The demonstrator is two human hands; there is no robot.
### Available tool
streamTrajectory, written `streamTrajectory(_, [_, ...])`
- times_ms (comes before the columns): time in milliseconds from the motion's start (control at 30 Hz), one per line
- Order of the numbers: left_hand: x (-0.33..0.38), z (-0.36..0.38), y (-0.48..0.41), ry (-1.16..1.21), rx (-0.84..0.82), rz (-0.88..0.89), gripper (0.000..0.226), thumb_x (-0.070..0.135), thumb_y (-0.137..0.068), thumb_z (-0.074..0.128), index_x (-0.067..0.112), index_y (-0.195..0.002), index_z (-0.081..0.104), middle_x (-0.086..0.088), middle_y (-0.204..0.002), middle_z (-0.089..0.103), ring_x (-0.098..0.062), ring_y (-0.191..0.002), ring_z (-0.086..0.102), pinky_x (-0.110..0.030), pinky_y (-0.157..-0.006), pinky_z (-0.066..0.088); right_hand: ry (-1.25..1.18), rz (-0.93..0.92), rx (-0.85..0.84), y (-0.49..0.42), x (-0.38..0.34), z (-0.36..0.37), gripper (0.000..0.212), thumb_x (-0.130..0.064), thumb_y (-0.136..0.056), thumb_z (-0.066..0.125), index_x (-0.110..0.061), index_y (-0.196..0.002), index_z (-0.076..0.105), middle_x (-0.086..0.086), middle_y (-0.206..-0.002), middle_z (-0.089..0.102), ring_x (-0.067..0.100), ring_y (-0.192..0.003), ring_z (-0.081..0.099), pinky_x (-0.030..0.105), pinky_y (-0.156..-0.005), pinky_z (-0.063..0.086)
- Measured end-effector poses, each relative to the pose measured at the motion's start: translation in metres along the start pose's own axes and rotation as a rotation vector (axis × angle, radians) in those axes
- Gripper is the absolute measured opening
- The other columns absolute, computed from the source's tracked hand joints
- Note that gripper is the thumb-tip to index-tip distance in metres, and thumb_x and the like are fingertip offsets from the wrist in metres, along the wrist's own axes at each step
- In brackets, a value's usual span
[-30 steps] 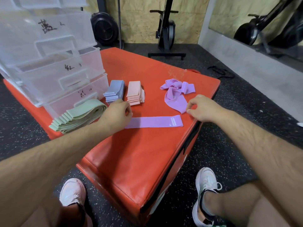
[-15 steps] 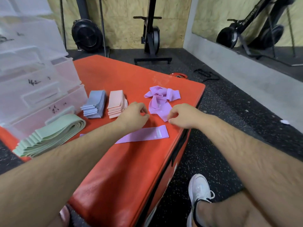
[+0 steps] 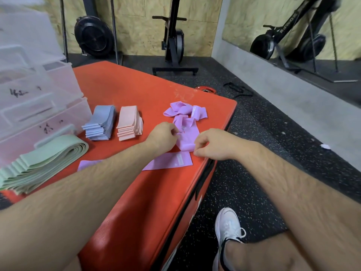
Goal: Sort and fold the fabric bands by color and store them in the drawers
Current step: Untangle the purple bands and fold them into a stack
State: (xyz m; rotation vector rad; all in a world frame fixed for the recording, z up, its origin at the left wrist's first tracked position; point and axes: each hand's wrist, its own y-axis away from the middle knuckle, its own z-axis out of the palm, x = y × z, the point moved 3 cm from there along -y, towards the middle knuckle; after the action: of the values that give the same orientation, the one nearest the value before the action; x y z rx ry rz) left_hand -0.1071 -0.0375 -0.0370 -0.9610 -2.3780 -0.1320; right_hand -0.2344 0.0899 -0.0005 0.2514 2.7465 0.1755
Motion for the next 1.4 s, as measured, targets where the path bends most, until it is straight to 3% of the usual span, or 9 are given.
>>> streamTrajectory(233, [-0.003, -0.004, -0.004, 0.012, 0.007, 0.059, 0.018, 0.014, -0.081, 0.057, 0.007, -0.08, 0.074, -0.011, -0.081, 0.072, -0.03, -0.076, 0.06, -0.042, -0.075, 0.051, -0.031, 0.089, 0.036, -0.009, 0.0, -0.003, 0.01, -0.028, -0.083, 0.06, -0.023, -0.079, 0.068, -0.005, -0.082, 0.071, 0.017, -0.078, 0.064, 0.031, -0.073, 0.053])
streamTrajectory(333, [0.002, -0.018, -0.01, 0.062, 0.096, 0.074, 0.024, 0.006, -0.084, 0.053, 0.008, -0.09, 0.076, -0.007, -0.088, 0.073, -0.023, -0.079, 0.061, -0.031, -0.071, 0.044, -0.03, 0.128, 0.132, -0.017, 0.002, -0.011, 0.009, -0.029, -0.08, 0.059, -0.028, -0.088, 0.062, -0.01, -0.098, 0.067, 0.016, -0.09, 0.063, 0.038, -0.085, 0.054])
streamTrajectory(567, [0.027, -0.082, -0.021, 0.304, 0.302, 0.116, 0.023, 0.005, -0.089, 0.056, 0.024, -0.089, 0.069, 0.016, -0.075, 0.059, 0.0, -0.065, 0.052, -0.008, -0.058, 0.036, -0.304, 0.009, 0.485, -0.039, -0.013, -0.041, 0.071, -0.048, -0.085, 0.069, -0.033, -0.146, 0.038, -0.002, -0.143, 0.049, 0.012, -0.127, 0.05, 0.031, -0.102, 0.041])
streamTrajectory(733, [0.027, -0.101, -0.018, 0.46, 0.311, 0.123, 0.018, 0.007, -0.092, 0.059, 0.021, -0.093, 0.07, 0.014, -0.077, 0.063, -0.004, -0.063, 0.059, -0.015, -0.06, 0.043, -0.427, -0.132, 0.544, -0.047, -0.031, -0.057, 0.043, -0.029, -0.085, 0.076, -0.031, -0.125, 0.061, -0.011, -0.116, 0.065, -0.007, -0.065, 0.052, 0.018, -0.073, 0.043])
streamTrajectory(867, [0.026, -0.106, -0.015, 0.614, 0.304, 0.06, 0.019, 0.008, -0.088, 0.061, 0.023, -0.09, 0.071, 0.003, -0.083, 0.071, -0.009, -0.068, 0.061, -0.026, -0.069, 0.052, -0.49, -0.169, 0.631, -0.054, -0.045, -0.062, 0.013, -0.016, -0.085, 0.075, -0.025, -0.086, 0.066, -0.01, -0.076, 0.067, -0.001, -0.065, 0.057, 0.016, -0.067, 0.047])
streamTrajectory(1000, [0.022, -0.107, -0.012, 0.843, 0.272, -0.047, 0.008, 0.01, -0.085, 0.062, 0.008, -0.089, 0.069, -0.004, -0.079, 0.067, -0.014, -0.069, 0.062, -0.033, -0.07, 0.055, -0.525, -0.225, 0.532, -0.06, -0.065, -0.055, 0.004, -0.02, -0.085, 0.075, -0.018, -0.088, 0.073, -0.004, -0.08, 0.073, 0.005, -0.07, 0.062, 0.023, -0.07, 0.051])
streamTrajectory(1167, [0.001, -0.115, -0.002, 0.646, 0.287, -0.069, 0.021, -0.005, -0.08, 0.056, 0.01, -0.095, 0.061, -0.005, -0.087, 0.068, -0.007, -0.06, 0.062, -0.023, -0.06, 0.051, -0.728, -0.152, 0.377, -0.062, -0.077, -0.049, 0.012, -0.013, -0.095, 0.056, -0.008, -0.093, 0.067, 0.001, -0.076, 0.069, 0.012, -0.072, 0.059, 0.021, -0.066, 0.047])
streamTrajectory(1333, [-0.011, -0.128, 0.015, 0.556, 0.199, 0.019, 0.029, -0.003, -0.081, 0.064, 0.015, -0.102, 0.06, 0.0, -0.104, 0.065, -0.01, -0.075, 0.059, -0.028, -0.068, 0.051, -0.618, -0.275, 0.26, -0.076, -0.087, -0.04, 0.048, 0.001, -0.093, 0.058, -0.016, -0.137, 0.051, 0.001, -0.127, 0.059, 0.008, -0.112, 0.055, 0.006, -0.083, 0.044])
streamTrajectory(1400, [-0.015, -0.133, 0.019, 0.545, 0.189, 0.066, 0.032, -0.006, -0.078, 0.065, 0.018, -0.099, 0.06, -0.001, -0.098, 0.065, -0.012, -0.078, 0.06, -0.034, -0.073, 0.053, -0.608, -0.312, 0.162, -0.08, -0.096, -0.034, 0.044, 0.002, -0.093, 0.059, -0.014, -0.132, 0.051, 0.004, -0.108, 0.063, 0.01, -0.099, 0.058, 0.016, -0.079, 0.045])
